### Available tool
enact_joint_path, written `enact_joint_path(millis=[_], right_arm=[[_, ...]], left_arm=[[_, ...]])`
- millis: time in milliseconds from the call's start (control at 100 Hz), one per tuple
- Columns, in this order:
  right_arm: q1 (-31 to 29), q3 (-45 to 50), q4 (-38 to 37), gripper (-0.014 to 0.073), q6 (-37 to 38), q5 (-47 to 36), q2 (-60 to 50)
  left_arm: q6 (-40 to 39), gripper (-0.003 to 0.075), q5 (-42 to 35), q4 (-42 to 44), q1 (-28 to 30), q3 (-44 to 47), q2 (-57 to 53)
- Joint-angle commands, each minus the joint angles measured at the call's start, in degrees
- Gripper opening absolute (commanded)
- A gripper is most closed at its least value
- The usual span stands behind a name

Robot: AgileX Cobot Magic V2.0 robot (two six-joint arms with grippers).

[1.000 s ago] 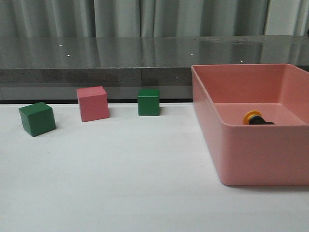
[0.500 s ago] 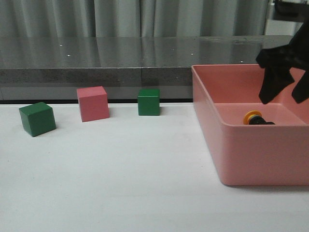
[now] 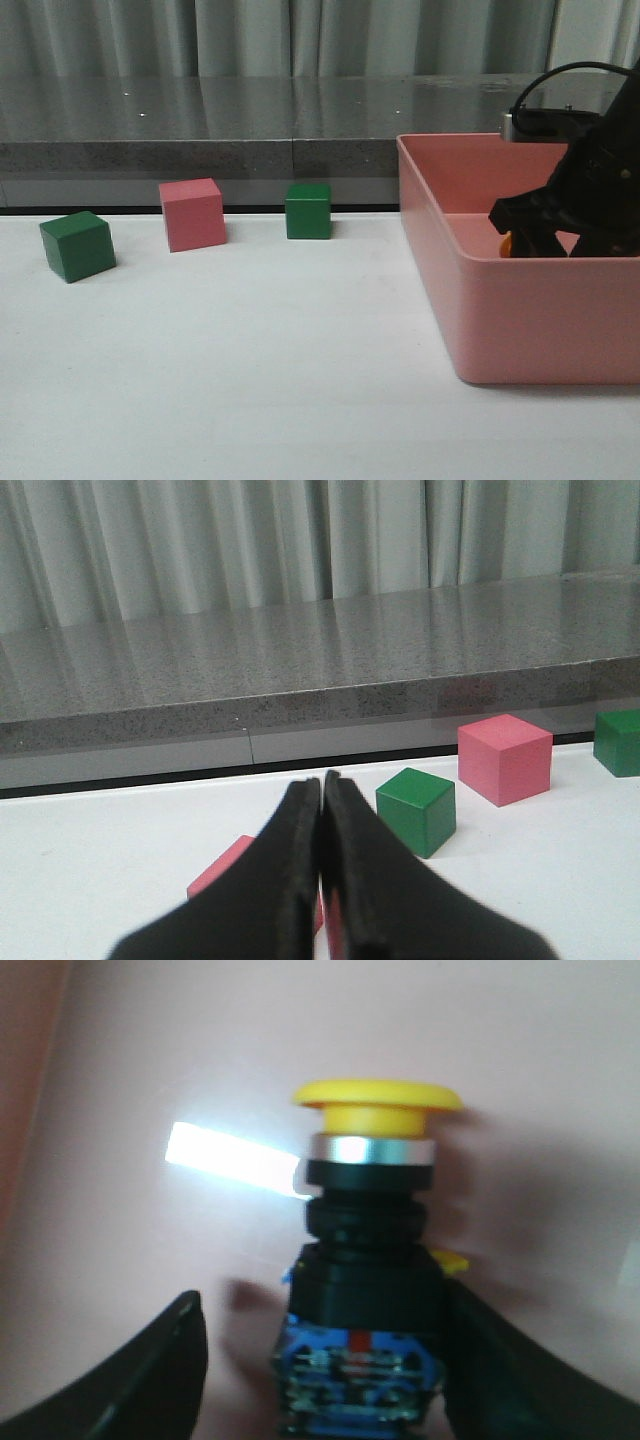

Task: Place and stand button with both arms
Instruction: 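Lower the right gripper and grasp the push button's black body, then lift the button out of the bin and lower it onto the table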

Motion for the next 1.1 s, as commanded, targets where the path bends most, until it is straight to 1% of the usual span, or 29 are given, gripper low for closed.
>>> enact_joint_path(millis=[0, 30, 80, 130, 240, 400, 550, 630, 830, 940, 1090], right_arm=[[-0.05, -1.59, 0.35, 0.0326, -0.7, -1.75, -2.03], [-0.05, -1.59, 0.35, 0.0248, -0.65, -1.74, -2.03], [-0.05, -1.84, 0.35, 0.0153, -0.65, -1.37, -2.03], [-0.05, -2.85, 0.35, 0.01, -0.65, -0.19, -2.03], [-0.05, -6.7, 0.35, 0.0099, -0.65, 5.0, -2.46], [0.46, -14.87, 1.1, 0.0099, -0.65, 15.37, -5.57], [3.58, -23.38, 1.1, 0.0098, -0.95, 21.21, -8.75], [6.2, -27.57, 1.1, 0.0098, -2.94, 23.22, -8.93], [14.34, -35.73, 1.1, 0.0098, -19.6, 29.88, -4.78], [17.75, -38.04, 1.1, 0.0098, -27.71, 29.63, -0.96], [21.71, -39.94, 1.1, 0.0098, -38.85, 27.08, 4.66]], left_arm=[[-0.65, -0.0019, -4.5, -0.48, 0.1, 1.71, -1.68], [-0.65, -0.0019, -4.5, -0.48, 0.1, 1.71, -1.68], [-0.65, -0.0019, -4.5, -0.48, 0.1, 1.71, -1.68], [-0.65, -0.0019, -4.5, -0.48, 0.1, 1.71, -1.68], [-0.65, -0.0019, -4.5, -0.48, 0.1, 1.71, -1.68], [-0.65, -0.0019, -4.5, -0.48, 0.1, 1.71, -1.68], [-0.65, -0.0019, -4.5, -0.48, 0.1, 1.71, -1.68], [-0.65, -0.0019, -4.5, -0.48, 0.1, 1.71, -1.68], [-0.65, -0.0019, -4.5, -0.48, 0.1, 1.71, -1.68], [-0.65, -0.0019, -4.5, -0.48, 0.1, 1.71, -1.68], [-0.65, -0.0019, -4.5, -0.48, 0.1, 1.71, -1.68]])
